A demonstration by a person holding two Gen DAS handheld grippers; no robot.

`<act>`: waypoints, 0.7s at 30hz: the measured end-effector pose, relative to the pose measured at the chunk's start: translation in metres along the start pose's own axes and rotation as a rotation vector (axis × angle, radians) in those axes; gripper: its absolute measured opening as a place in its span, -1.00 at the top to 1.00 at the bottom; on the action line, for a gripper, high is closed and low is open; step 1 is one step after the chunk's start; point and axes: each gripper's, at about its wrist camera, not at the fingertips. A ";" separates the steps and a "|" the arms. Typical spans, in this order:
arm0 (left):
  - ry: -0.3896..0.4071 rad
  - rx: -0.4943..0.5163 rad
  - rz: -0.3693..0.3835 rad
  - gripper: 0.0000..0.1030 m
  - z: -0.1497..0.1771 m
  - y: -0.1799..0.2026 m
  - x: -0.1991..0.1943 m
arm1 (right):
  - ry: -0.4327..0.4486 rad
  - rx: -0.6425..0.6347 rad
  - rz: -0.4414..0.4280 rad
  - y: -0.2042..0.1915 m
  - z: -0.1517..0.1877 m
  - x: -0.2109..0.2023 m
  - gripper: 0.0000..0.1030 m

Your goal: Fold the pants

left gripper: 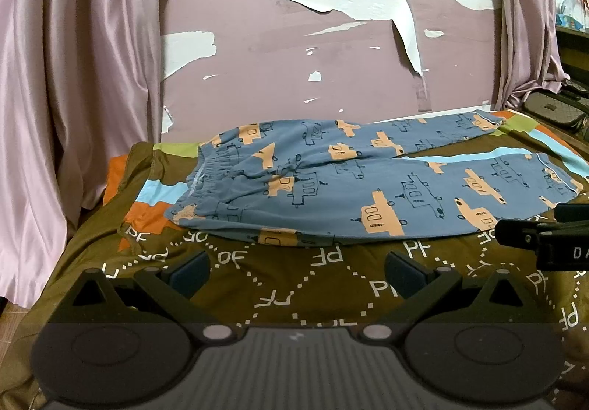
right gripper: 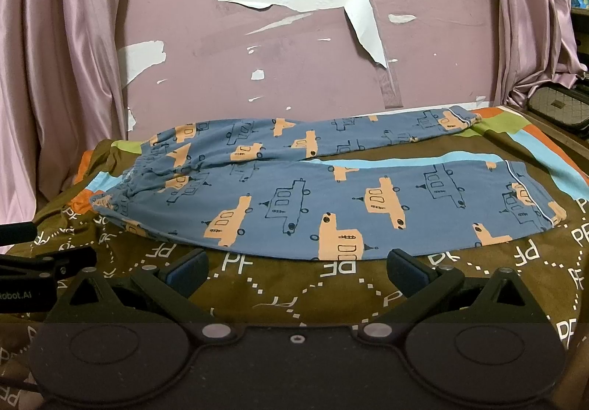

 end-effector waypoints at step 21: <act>-0.009 0.004 0.004 -1.00 0.002 0.005 0.000 | 0.000 0.001 0.001 0.001 -0.001 0.000 -0.99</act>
Point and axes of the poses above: each gripper's, at about its wrist camera, not at the fingertips, and x roughly the way its jaws point, y to its right, z to its underside, and after that the axes turned 3 degrees about z, right-handed
